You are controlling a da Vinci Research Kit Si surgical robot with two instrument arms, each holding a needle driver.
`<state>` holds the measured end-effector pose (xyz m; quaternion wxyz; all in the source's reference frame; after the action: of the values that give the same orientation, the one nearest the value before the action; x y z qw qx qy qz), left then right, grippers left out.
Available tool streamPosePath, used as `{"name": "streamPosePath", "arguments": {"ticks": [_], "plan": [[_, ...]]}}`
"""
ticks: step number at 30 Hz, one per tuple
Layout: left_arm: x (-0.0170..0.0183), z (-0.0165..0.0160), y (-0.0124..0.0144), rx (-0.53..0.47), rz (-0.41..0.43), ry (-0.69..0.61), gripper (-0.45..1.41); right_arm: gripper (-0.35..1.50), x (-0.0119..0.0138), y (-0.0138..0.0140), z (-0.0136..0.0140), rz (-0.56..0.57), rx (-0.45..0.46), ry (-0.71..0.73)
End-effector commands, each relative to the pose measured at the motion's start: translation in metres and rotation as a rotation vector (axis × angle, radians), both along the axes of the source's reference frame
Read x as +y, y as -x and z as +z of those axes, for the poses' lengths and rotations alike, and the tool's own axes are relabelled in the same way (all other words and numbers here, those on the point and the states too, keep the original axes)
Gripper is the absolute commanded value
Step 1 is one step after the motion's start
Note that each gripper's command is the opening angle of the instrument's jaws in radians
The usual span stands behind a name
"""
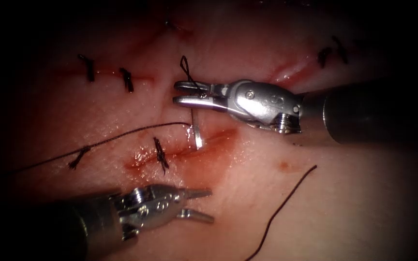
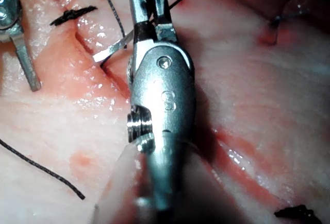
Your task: Wound Closure
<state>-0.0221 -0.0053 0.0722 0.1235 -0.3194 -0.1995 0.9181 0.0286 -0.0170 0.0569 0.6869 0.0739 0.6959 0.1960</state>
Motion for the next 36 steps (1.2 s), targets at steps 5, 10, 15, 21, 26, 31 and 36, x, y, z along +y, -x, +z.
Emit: {"name": "streamPosePath", "arguments": {"ticks": [5,10,15,21,26,31,36], "plan": [[0.0000,0.0007,0.0004,-0.003,0.005,0.001,0.39,-0.35,0.0003,-0.0015,0.0005,-0.026,0.021,-0.113],[0.0000,0.0007,0.0003,-0.002,0.005,0.003,0.39,-0.35,0.0001,-0.0018,0.0006,-0.045,0.026,-0.232],[0.0000,0.0007,0.0000,0.003,0.004,0.009,0.39,-0.35,0.0000,-0.0018,0.0006,-0.056,0.019,-0.367],[-0.0002,0.0006,-0.0003,0.003,0.005,0.011,0.39,-0.35,-0.0003,-0.0020,0.0008,-0.084,-0.002,-0.557],[-0.0004,0.0004,-0.0006,0.006,0.008,0.012,0.39,-0.35,-0.0021,-0.0020,0.0014,-0.132,-0.028,-0.640],[-0.0004,0.0003,-0.0009,0.008,0.005,0.010,0.39,-0.35,-0.0033,-0.0018,0.0011,-0.154,-0.046,-0.690],[-0.0004,0.0003,-0.0012,0.008,0.004,0.006,0.39,-0.35,-0.0060,-0.0010,0.0000,-0.192,-0.032,-0.738]]}}
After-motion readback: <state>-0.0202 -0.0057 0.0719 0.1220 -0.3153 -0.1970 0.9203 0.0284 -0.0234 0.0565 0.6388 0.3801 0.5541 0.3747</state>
